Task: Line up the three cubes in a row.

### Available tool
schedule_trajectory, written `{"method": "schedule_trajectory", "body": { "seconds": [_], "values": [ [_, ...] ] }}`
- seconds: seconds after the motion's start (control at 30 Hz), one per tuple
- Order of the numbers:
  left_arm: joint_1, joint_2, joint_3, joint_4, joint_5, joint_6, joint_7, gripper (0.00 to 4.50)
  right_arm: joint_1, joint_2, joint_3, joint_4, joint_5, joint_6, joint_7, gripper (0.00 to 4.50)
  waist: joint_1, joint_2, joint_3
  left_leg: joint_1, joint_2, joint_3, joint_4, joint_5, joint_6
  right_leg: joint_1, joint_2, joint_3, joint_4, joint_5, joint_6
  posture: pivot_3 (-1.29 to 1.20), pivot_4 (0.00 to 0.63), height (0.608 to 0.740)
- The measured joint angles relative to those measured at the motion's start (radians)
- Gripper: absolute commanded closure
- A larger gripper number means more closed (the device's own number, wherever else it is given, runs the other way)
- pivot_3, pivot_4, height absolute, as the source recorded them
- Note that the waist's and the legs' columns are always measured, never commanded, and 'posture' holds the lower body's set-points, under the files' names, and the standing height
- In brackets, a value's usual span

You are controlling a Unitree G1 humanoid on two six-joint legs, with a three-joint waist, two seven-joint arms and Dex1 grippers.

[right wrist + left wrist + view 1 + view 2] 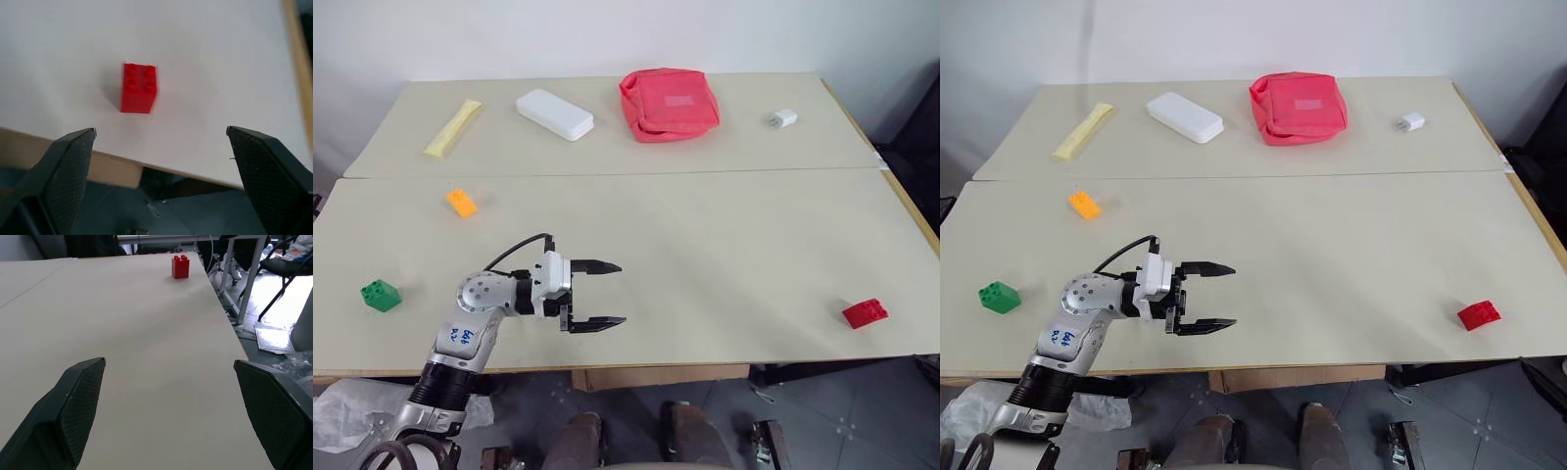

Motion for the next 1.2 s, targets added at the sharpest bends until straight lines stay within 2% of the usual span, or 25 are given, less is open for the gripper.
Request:
{"method": "schedule_trajectory", "body": {
  "seconds": [0.2,0.5,0.6,0.83,0.97,1.03,1.1,1.2],
  "values": [
    [0.037,-0.004,0.005,-0.018,0.016,-0.009,0.037,0.04,-0.134,-0.108,0.131,0.067,-0.046,0.092,-0.013,0.00,0.023,0.000,0.000,-0.001,0.000,0.000,0.000,0.001,-0.002,-0.001,0.000,-0.001,-0.001,0.000,0.000,0.00,0.150,0.740],
    [0.090,0.001,0.021,-0.082,0.018,0.000,0.073,0.04,-0.323,-0.140,0.307,0.250,-0.159,0.095,-0.023,0.00,0.022,0.000,0.000,-0.002,-0.001,0.000,0.001,0.001,-0.002,-0.002,0.000,0.000,-0.001,0.000,0.000,0.00,0.150,0.740],
    [0.092,0.001,0.021,-0.084,0.018,0.004,0.080,0.00,-0.372,-0.140,0.342,0.284,-0.174,0.088,-0.023,0.62,0.022,0.000,0.000,-0.002,-0.001,0.001,0.001,0.001,-0.002,-0.002,0.000,0.000,0.000,0.000,0.001,0.00,0.150,0.740],
    [0.093,0.007,0.033,-0.083,0.022,0.000,0.091,0.00,-0.430,-0.140,0.380,0.316,-0.193,0.048,0.009,2.99,0.023,0.000,0.000,-0.002,-0.001,0.001,0.001,0.001,-0.002,-0.002,0.000,0.000,0.000,0.001,0.001,0.00,0.150,0.740],
    [0.103,0.015,0.042,-0.081,0.026,-0.011,0.094,0.00,-0.462,-0.153,0.426,0.318,-0.219,-0.002,0.047,2.99,0.021,0.000,0.000,-0.002,-0.001,0.002,0.001,0.001,-0.002,-0.002,0.000,0.000,0.000,0.001,0.001,0.00,0.150,0.740],
    [0.114,0.021,0.055,-0.075,0.027,-0.015,0.097,0.00,-0.502,-0.211,0.511,0.297,-0.259,-0.076,0.115,2.99,0.011,0.000,0.000,-0.001,0.000,0.005,0.001,0.001,-0.002,-0.003,0.001,0.001,0.000,0.001,0.001,0.00,0.150,0.740],
    [0.139,0.036,0.089,-0.048,0.023,-0.022,0.104,0.00,-0.638,-0.220,0.624,0.249,-0.264,-0.096,0.185,2.99,-0.008,-0.001,0.001,0.001,0.003,0.007,0.001,0.001,-0.003,-0.003,0.004,0.001,0.000,0.001,0.001,0.00,0.150,0.740],
    [0.201,0.042,0.120,-0.029,0.018,-0.019,0.108,0.00,-0.904,-0.167,0.805,0.196,-0.256,-0.073,0.254,2.99,-0.029,-0.003,0.002,0.001,0.004,0.008,0.000,0.001,-0.004,-0.004,0.004,0.001,0.001,0.001,0.001,0.00,0.150,0.740]
  ]
}}
